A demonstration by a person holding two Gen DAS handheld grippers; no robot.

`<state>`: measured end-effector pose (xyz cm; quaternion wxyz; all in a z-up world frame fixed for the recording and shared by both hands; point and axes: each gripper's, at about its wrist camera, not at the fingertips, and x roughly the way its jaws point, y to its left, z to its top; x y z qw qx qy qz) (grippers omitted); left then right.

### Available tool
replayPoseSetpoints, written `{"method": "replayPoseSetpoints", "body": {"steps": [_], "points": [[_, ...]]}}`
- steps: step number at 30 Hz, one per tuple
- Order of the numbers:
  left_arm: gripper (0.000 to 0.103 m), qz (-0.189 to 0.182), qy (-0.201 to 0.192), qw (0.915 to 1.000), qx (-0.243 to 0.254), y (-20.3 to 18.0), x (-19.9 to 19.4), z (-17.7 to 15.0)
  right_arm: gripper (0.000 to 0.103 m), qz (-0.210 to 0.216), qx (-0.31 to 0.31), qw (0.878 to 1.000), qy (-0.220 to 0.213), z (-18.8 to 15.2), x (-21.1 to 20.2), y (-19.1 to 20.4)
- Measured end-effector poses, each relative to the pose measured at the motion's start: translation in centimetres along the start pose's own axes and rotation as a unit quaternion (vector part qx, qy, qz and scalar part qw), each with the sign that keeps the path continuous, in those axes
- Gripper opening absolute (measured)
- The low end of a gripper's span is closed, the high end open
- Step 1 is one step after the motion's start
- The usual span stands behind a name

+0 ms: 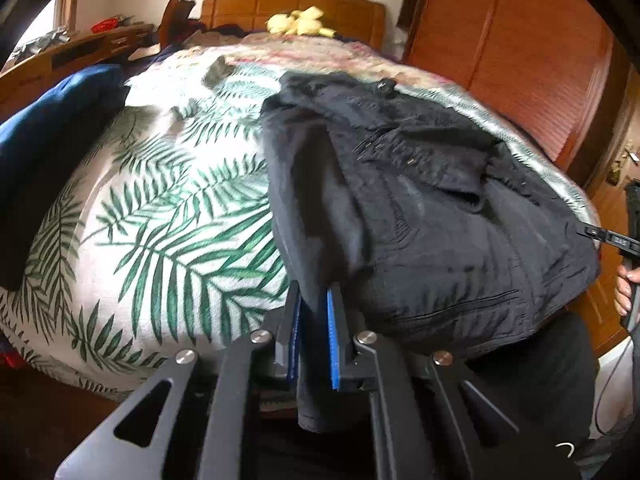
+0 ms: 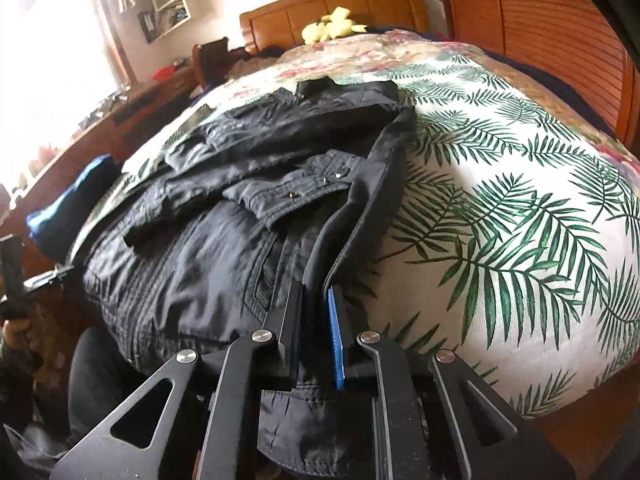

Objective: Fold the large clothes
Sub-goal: 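Grasp the jacket hem with both grippers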

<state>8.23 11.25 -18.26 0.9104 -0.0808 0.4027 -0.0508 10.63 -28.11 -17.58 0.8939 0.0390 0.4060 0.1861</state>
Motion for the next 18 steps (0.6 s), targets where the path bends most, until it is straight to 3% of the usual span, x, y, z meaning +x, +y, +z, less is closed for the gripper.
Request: {"method": "replayPoseSetpoints", "body": {"steps": [6, 11, 14, 15, 18], "points": [[0.013, -0.015, 0.000, 0.9999, -0.006, 0.9, 0.7, -0.3, 0.017, -0.005, 0.025, 0.999, 0.040, -1.9, 2.2, -1.4], [0.009, -0.013, 0.002, 0.9999, -0.005, 0.7, 0.6, -0.2, 0.020, 0.010, 0.033, 0.999, 0.038, -2.2, 2.5, -1.8], [0.002, -0.011, 0.001, 0.9999, 0.002, -0.1, -0.2, 0.7, 0.011, 0.011, 0.026, 0.999, 0.032, -1.8, 2.2, -1.5], [0.002, -0.013, -0.009, 0.9999, 0.006, -0.5, -0.9, 1.2, 0.005, 0.017, 0.024, 0.999, 0.026, -1.5, 1.9, -1.4], [0.001, -0.022, -0.047, 0.9986, 0.012, -1.9, -3.7, 3.3, 0.003, 0.035, 0.020, 0.999, -0.013, 0.2, -0.2, -0.8]]}}
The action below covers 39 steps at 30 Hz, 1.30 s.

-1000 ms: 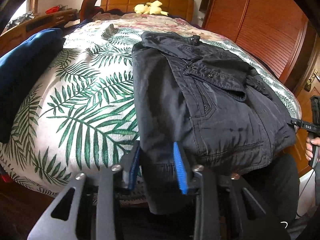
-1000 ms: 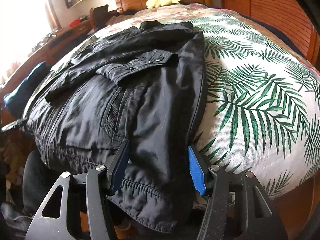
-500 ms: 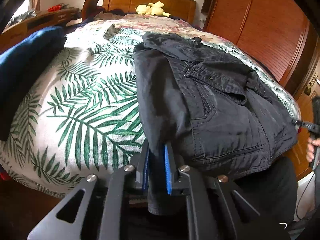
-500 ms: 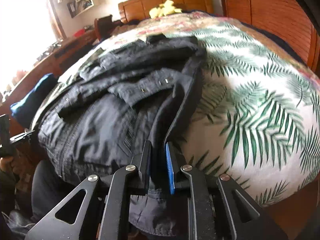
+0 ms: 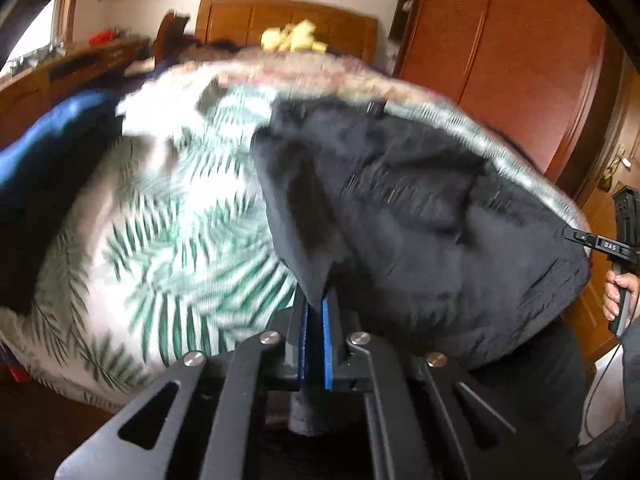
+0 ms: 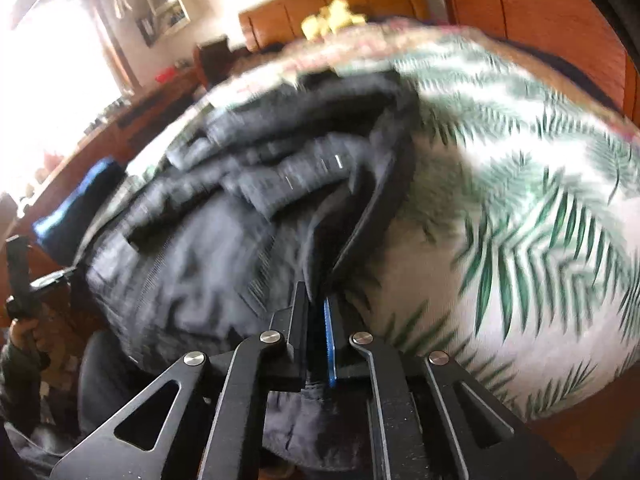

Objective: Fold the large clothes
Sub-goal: 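Grasp the jacket hem with both grippers, then lift the hem and fold the jacket toward the collar with both grippers, release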

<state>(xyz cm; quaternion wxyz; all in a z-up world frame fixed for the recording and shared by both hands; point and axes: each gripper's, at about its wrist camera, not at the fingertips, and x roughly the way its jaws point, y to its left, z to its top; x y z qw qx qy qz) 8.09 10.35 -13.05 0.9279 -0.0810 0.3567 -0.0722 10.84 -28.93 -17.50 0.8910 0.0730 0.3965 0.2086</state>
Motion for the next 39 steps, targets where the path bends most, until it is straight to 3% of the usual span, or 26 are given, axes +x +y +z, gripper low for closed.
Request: {"method": "replayPoseSetpoints", "body": {"steps": [12, 17, 19, 20, 22, 25, 31, 33, 35, 36, 37, 39], "points": [[0.001, -0.046, -0.088, 0.9924, 0.074, -5.9, -10.5, 8.9, 0.001, 0.031, -0.036, 0.987, -0.155, 9.4, -11.7, 6.0], [0.001, -0.070, -0.117, 0.9872, 0.083, -7.5, -15.5, 8.6, 0.000, 0.044, -0.052, 0.976, -0.209, 10.9, -17.3, 7.9], [0.001, -0.065, -0.120, 0.9878, 0.075, -7.6, -15.8, 7.8, 0.000, 0.045, -0.060, 0.969, -0.236, 10.7, -20.3, 8.5], [0.001, -0.057, -0.113, 0.9895, 0.071, -7.5, -14.9, 7.6, 0.000, 0.024, -0.070, 0.969, -0.237, 10.8, -21.2, 9.1], [0.001, -0.065, -0.096, 0.9915, 0.059, -7.4, -12.9, 7.9, 0.000, -0.010, -0.105, 0.976, -0.189, 10.7, -19.0, 10.0], [0.001, -0.060, -0.088, 0.9912, 0.079, -8.5, -10.7, 8.2, 0.000, -0.031, -0.085, 0.987, -0.134, 9.6, -14.0, 7.7], [0.001, -0.060, -0.096, 0.9893, 0.091, -10.1, -9.3, 9.7, 0.000, -0.084, -0.058, 0.993, -0.057, 6.4, -5.5, 2.5], [0.001, -0.058, -0.097, 0.9893, 0.092, -10.2, -8.9, 9.9, 0.000, -0.101, -0.047, 0.993, -0.038, 4.8, -4.3, 1.1], [0.001, -0.057, -0.095, 0.9897, 0.090, -9.9, -8.5, 9.9, 0.015, -0.115, -0.032, 0.993, -0.014, 3.5, -2.9, -0.4], [0.001, -0.057, -0.094, 0.9900, 0.088, -9.8, -8.0, 10.0, 0.041, -0.115, -0.025, 0.993, -0.006, 2.9, -2.4, -0.9], [0.001, -0.057, -0.093, 0.9903, 0.086, -9.5, -7.6, 10.1, 0.056, -0.113, -0.017, 0.993, 0.001, 2.2, -2.1, -1.4], [0.001, -0.059, -0.091, 0.9911, 0.078, -9.0, -6.9, 10.4, 0.057, -0.118, -0.009, 0.993, 0.016, 1.0, -1.1, -2.2]]}}
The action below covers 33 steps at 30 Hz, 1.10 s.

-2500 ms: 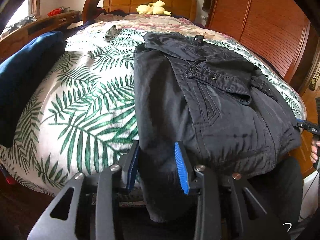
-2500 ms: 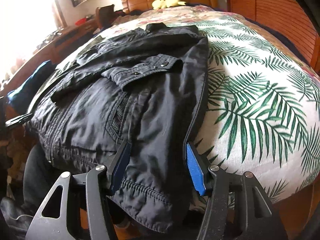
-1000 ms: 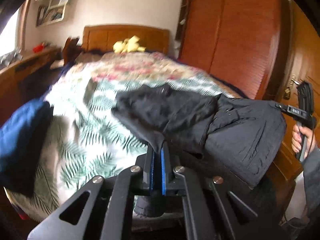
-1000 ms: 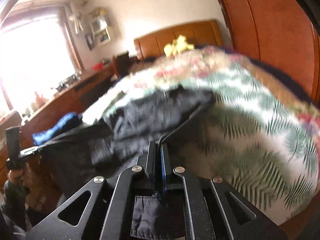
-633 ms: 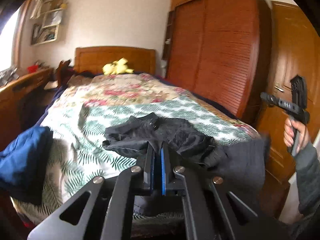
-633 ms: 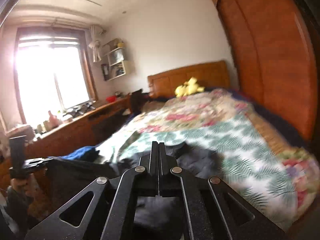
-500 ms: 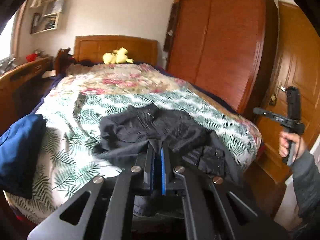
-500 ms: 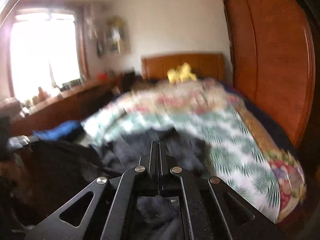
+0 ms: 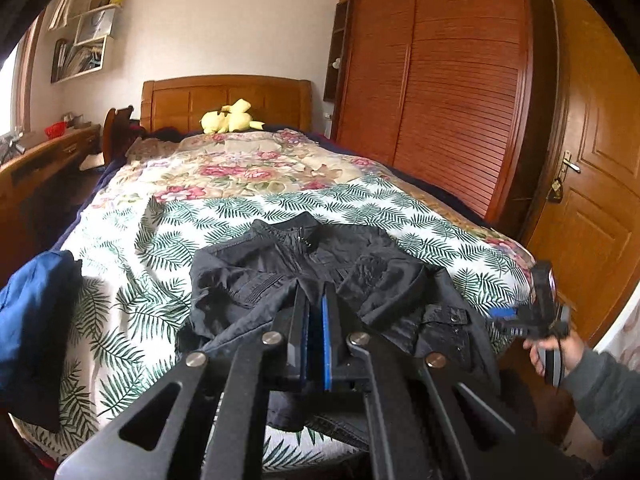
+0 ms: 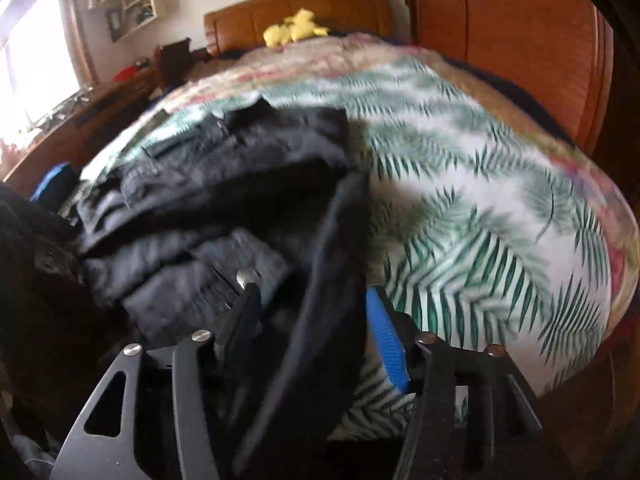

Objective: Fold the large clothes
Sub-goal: 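Lift the hem and fold the jacket toward the collar with both grippers, release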

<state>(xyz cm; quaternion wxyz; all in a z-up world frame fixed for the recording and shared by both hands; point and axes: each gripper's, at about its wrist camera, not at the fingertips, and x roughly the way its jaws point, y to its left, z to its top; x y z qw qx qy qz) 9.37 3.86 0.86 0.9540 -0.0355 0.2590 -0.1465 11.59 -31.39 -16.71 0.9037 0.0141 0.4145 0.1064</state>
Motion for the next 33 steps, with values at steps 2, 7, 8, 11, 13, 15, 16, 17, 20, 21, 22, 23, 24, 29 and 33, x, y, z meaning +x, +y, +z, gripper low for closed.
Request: {"method": "replayPoseSetpoints", "body": {"steps": [2, 7, 8, 11, 13, 15, 16, 17, 20, 21, 22, 23, 24, 29, 33], "points": [[0.001, -0.002, -0.001, 1.0000, -0.008, 0.6, 0.7, 0.4, 0.058, 0.000, 0.004, 1.000, 0.019, -1.0, 1.0, -0.3], [0.001, -0.007, -0.005, 0.9999, -0.013, 1.9, 2.8, 1.8, 0.055, 0.024, -0.004, 0.998, 0.055, -3.7, 2.0, 0.5], [0.001, -0.008, -0.005, 0.9999, -0.014, 2.1, 3.3, 2.1, 0.047, 0.025, -0.010, 0.998, 0.055, -3.8, 2.0, 0.7], [0.001, -0.010, -0.005, 0.9998, -0.017, 3.0, 4.8, 3.5, 0.003, 0.071, -0.023, 0.996, 0.051, -2.9, 1.6, 1.6], [0.001, -0.005, -0.008, 0.9998, -0.017, 4.0, 5.8, 4.6, 0.001, 0.096, -0.031, 0.995, 0.025, -1.3, 0.4, 2.0], [0.001, 0.000, -0.013, 0.9997, -0.020, 5.2, 6.7, 5.6, 0.001, 0.109, -0.027, 0.994, -0.001, 0.8, -0.8, 2.1], [0.001, 0.007, -0.017, 0.9996, -0.022, 5.9, 7.2, 6.3, 0.001, 0.116, -0.025, 0.993, -0.022, 2.4, -1.5, 2.1], [0.001, 0.017, -0.022, 0.9993, -0.024, 6.7, 7.7, 7.0, 0.001, 0.121, -0.024, 0.992, -0.039, 3.9, -2.1, 2.0], [0.001, 0.047, -0.031, 0.9980, -0.030, 9.2, 9.8, 9.5, 0.001, 0.135, -0.026, 0.988, -0.074, 9.0, -2.4, 1.9], [0.001, 0.058, -0.031, 0.9973, -0.033, 10.2, 10.7, 10.4, 0.001, 0.136, -0.027, 0.987, -0.084, 11.1, -2.0, 1.9], [0.001, 0.067, -0.029, 0.9968, -0.032, 10.9, 11.4, 11.0, 0.001, 0.139, -0.020, 0.986, -0.091, 13.5, -1.2, 1.7], [0.001, 0.083, -0.021, 0.9961, -0.024, 11.6, 12.5, 11.8, 0.001, 0.145, -0.007, 0.985, -0.092, 15.8, 0.0, 1.8], [0.001, 0.093, -0.018, 0.9953, -0.020, 12.2, 13.1, 12.2, 0.001, 0.148, 0.002, 0.985, -0.092, 17.5, 0.9, 1.7], [0.002, 0.149, 0.005, 0.9886, -0.017, 15.0, 16.1, 12.7, 0.001, 0.116, 0.066, 0.988, -0.073, 23.6, 7.0, 0.2], [0.005, 0.133, 0.050, 0.9893, -0.034, 16.6, 17.7, 10.9, 0.026, 0.079, 0.083, 0.992, -0.043, 24.5, 9.5, -0.9]]}}
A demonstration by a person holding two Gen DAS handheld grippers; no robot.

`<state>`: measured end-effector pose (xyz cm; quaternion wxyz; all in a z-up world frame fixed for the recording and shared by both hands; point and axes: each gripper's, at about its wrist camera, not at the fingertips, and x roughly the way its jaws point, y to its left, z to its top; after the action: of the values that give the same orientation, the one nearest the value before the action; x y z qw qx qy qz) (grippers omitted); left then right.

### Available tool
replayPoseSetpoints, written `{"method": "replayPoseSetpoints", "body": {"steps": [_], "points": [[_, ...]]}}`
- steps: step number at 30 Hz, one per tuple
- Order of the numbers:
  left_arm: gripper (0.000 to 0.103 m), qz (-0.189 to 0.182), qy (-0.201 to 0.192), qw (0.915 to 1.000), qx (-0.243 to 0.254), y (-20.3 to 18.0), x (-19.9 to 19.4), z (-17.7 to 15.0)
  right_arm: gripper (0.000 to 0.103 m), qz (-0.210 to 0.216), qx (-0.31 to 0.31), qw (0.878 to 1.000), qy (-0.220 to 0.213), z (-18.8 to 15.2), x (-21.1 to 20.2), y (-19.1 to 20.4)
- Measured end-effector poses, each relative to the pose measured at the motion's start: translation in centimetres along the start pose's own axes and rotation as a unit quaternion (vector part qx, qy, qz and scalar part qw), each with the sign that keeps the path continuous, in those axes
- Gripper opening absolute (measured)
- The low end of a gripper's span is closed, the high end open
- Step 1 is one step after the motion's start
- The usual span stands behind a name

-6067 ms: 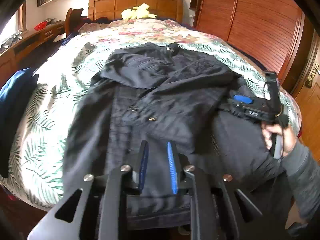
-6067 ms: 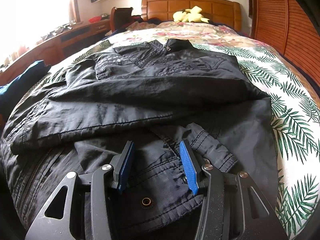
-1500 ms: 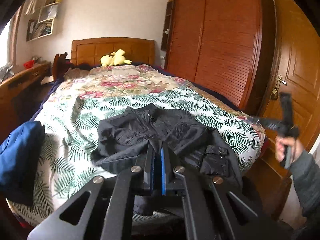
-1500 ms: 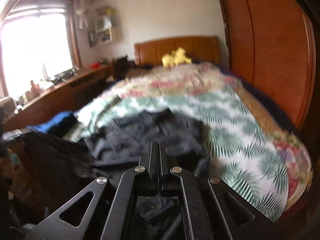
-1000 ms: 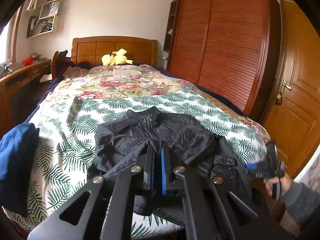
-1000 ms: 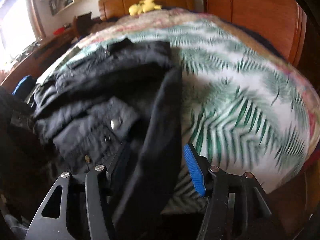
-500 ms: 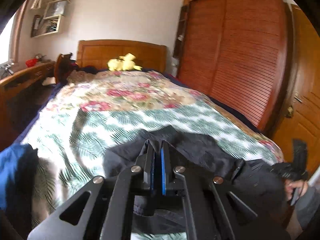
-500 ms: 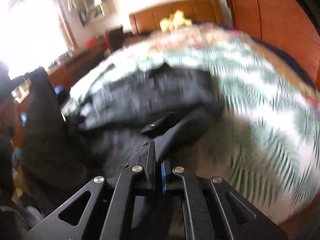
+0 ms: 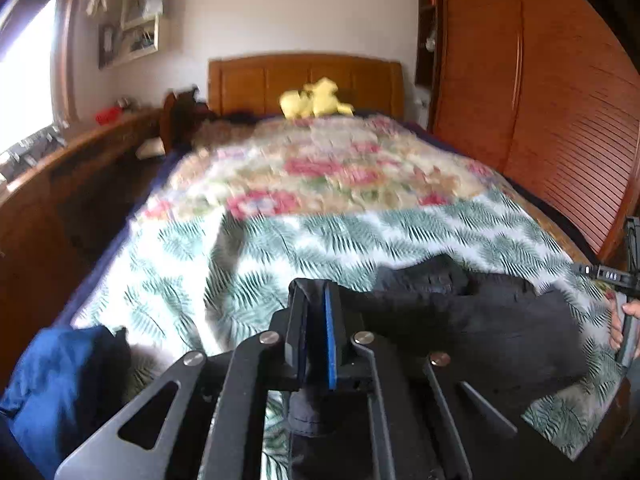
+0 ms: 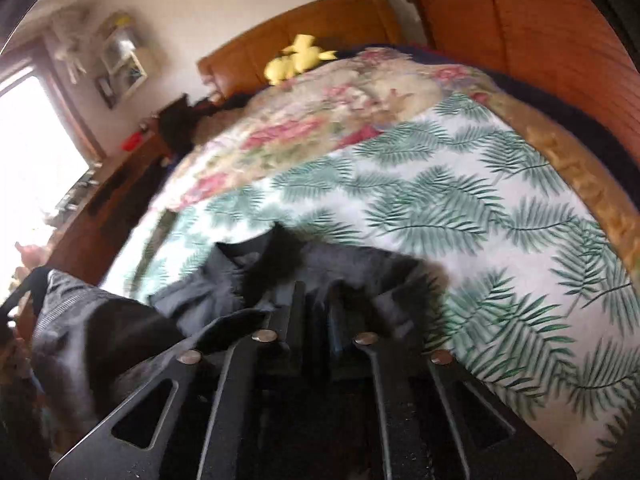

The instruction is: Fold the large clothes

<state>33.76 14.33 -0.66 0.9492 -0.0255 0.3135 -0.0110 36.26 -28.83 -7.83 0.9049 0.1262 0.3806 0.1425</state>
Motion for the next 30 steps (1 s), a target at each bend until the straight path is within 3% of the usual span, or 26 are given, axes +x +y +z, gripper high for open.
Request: {"method": "replayPoseSetpoints", "body": {"steps": [2, 3, 9, 14, 20, 24, 30], "points": [[0.007, -0.004, 0.026, 0.9996, 0.010, 0.0, 1.2, -1.4, 0.052, -0.004, 0.004, 1.000, -0.012, -0.4, -0.6, -0.9], [0.009, -0.001, 0.036, 0.9991, 0.020, -0.3, 1.5, -2.1, 0.054, 0.003, 0.006, 1.000, -0.013, -0.7, -1.0, -1.3], [0.021, -0.002, 0.046, 0.9976, 0.051, -1.0, 1.3, -4.3, 0.055, -0.033, -0.076, 0.997, -0.009, -4.5, -2.2, -0.8], [0.027, -0.007, 0.043, 0.9981, 0.043, 0.3, -0.2, -6.8, 0.055, -0.085, -0.134, 0.987, 0.017, -7.8, -1.4, -1.1], [0.032, -0.016, 0.084, 0.9962, 0.011, 1.8, 0.3, -13.1, 0.056, -0.087, -0.113, 0.989, 0.049, -9.4, 0.6, -3.3], [0.033, -0.027, 0.118, 0.9926, -0.011, 2.2, 1.4, -16.8, 0.066, -0.077, -0.108, 0.989, 0.070, -10.1, 2.4, -3.5], [0.035, -0.036, 0.122, 0.9917, -0.014, 1.7, 2.0, -18.6, 0.073, -0.081, -0.082, 0.991, 0.068, -11.0, 4.2, -4.2]]}}
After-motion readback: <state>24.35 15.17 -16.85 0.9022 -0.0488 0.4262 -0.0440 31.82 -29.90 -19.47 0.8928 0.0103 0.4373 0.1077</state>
